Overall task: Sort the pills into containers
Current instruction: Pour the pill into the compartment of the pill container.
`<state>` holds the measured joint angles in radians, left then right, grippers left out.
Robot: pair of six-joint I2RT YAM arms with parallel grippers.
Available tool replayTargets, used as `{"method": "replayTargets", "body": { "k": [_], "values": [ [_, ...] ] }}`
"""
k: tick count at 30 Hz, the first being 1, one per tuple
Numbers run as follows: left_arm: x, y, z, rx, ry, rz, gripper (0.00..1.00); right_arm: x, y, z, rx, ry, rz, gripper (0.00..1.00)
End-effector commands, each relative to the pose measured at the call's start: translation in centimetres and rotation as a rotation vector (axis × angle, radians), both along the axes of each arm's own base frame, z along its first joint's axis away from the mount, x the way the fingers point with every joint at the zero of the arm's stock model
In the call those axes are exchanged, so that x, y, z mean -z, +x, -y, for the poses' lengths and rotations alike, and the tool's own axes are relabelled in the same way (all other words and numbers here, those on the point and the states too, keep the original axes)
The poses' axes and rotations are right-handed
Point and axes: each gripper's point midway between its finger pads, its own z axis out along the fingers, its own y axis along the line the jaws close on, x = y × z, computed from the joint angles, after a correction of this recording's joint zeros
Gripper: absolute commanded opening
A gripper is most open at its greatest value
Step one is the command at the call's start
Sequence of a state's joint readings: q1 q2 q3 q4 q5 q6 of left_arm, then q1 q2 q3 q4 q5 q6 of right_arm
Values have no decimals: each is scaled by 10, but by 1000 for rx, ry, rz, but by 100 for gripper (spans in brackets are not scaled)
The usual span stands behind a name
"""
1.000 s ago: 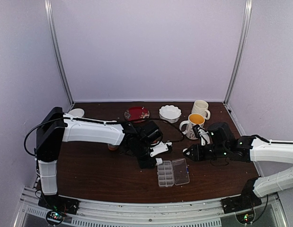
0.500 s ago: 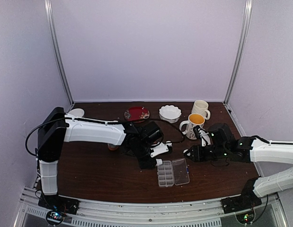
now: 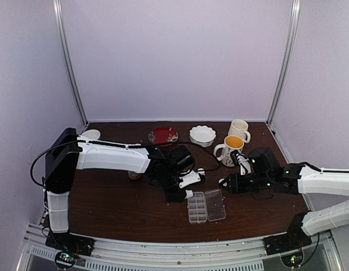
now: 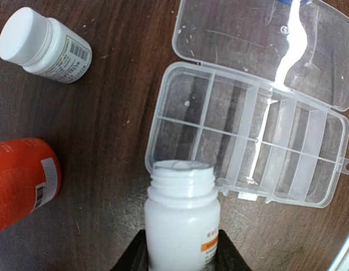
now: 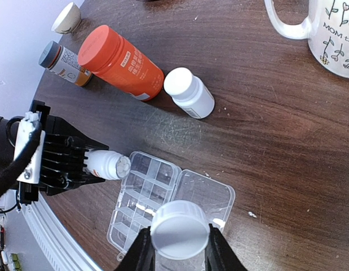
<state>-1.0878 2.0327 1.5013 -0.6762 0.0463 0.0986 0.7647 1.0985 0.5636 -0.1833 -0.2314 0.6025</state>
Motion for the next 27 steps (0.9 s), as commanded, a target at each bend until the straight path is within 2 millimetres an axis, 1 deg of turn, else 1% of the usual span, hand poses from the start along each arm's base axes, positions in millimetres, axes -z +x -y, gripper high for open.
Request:
{"method": "replayTargets", "body": {
  "k": [1,5,6,8,9,13,14,15,18,19,21,24,27],
  "values": [
    [4,-2,4,-1,12,-13,9,-4,2,0,8,26,8,13],
    [-17,3,8,-8,-36,26,9,-6,1,1,7,25,10,13],
    [-17,3,8,-9,-41,33,10,-6,2,1,10,26,13,13],
    [-7,3,6,-5,-15,25,9,-5,2,2,11,25,13,14],
    [-7,3,5,-7,3,19,9,-5,2,1,10,25,11,13],
    [-27,3,9,-7,-51,38,9,-6,1,1,9,26,11,13],
    [-25,2,10,-7,-58,36,10,-6,1,1,10,26,12,14],
    [-19,1,9,-6,-51,29,10,-5,2,2,11,26,12,13],
    [10,-1,4,-5,25,-12,9,-4,1,1,8,27,7,13],
    [15,-2,2,-7,48,-18,8,-3,1,1,6,26,4,13],
    [8,0,3,-7,42,-6,8,-5,1,0,5,28,5,13],
    [-15,3,7,-7,-1,30,8,-7,2,0,6,29,9,14],
    [-32,4,9,-7,-24,42,9,-8,2,0,6,27,11,13]
  ]
}}
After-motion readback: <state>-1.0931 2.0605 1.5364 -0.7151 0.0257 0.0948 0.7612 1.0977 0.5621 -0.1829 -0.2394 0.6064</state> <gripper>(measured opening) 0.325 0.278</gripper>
